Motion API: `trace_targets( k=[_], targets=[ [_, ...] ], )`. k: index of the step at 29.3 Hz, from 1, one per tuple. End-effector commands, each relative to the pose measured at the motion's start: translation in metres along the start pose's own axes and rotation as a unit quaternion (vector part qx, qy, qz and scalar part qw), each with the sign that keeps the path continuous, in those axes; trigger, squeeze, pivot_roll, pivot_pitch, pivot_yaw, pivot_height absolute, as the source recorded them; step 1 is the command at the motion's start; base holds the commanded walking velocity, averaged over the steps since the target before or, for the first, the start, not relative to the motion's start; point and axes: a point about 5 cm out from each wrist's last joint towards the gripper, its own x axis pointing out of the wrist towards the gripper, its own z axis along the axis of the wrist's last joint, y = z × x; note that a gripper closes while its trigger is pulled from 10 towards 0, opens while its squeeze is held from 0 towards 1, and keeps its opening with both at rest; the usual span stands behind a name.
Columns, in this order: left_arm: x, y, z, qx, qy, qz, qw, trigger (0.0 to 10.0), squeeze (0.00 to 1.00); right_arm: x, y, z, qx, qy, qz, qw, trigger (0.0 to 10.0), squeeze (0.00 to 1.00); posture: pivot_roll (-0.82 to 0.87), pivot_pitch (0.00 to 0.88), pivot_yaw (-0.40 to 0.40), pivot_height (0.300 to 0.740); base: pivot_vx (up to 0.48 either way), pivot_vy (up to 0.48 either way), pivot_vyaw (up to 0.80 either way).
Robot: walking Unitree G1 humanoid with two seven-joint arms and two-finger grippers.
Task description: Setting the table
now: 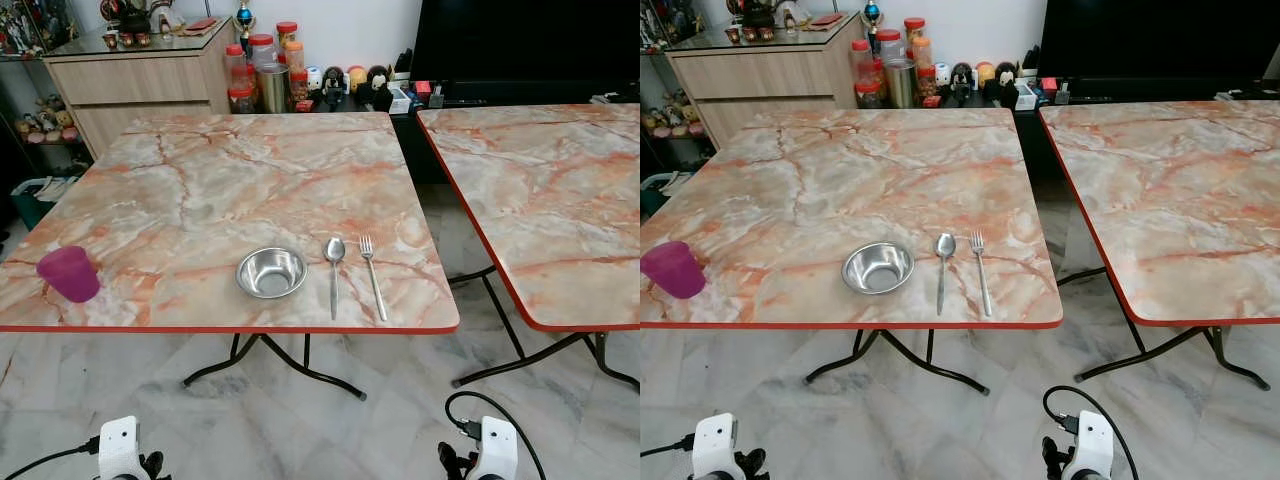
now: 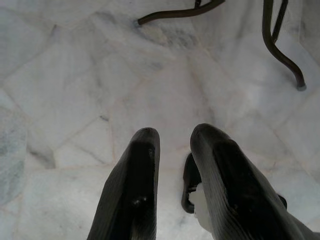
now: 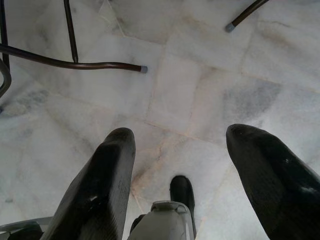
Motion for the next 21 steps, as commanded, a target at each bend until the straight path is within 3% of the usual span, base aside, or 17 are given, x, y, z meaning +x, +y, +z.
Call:
trace_targets(
  k=[1,8,12,21],
  targets=[
    [0.000,0.002,0.001,-0.009,-0.009,0.013,1.000,10.0,0.00,0.001,0.001,0.003,0.001,-0.004,0.002,1.000,10.0,0.00,0.08,0.012,0.025,0.736,0.000,0.000,0.00],
    [0.000,0.003,0.003,-0.019,-0.022,0.026,0.999,10.0,0.00,0.001,0.001,0.004,-0.003,-0.003,0.004,1.000,10.0,0.00,0.09,0.013,0.019,0.736,0.000,0.000,0.00],
    [0.000,0.001,0.008,0.021,-0.036,0.008,0.999,10.0,0.00,0.001,0.001,0.004,-0.007,-0.005,0.006,1.000,10.0,0.00,0.10,0.010,0.019,0.736,0.000,0.000,0.00],
    [0.001,-0.002,0.011,0.064,-0.034,-0.012,0.997,10.0,0.00,0.001,0.001,0.005,-0.002,-0.005,-0.003,1.000,10.0,0.00,0.12,0.010,0.015,0.736,0.000,0.000,0.00]
  ],
)
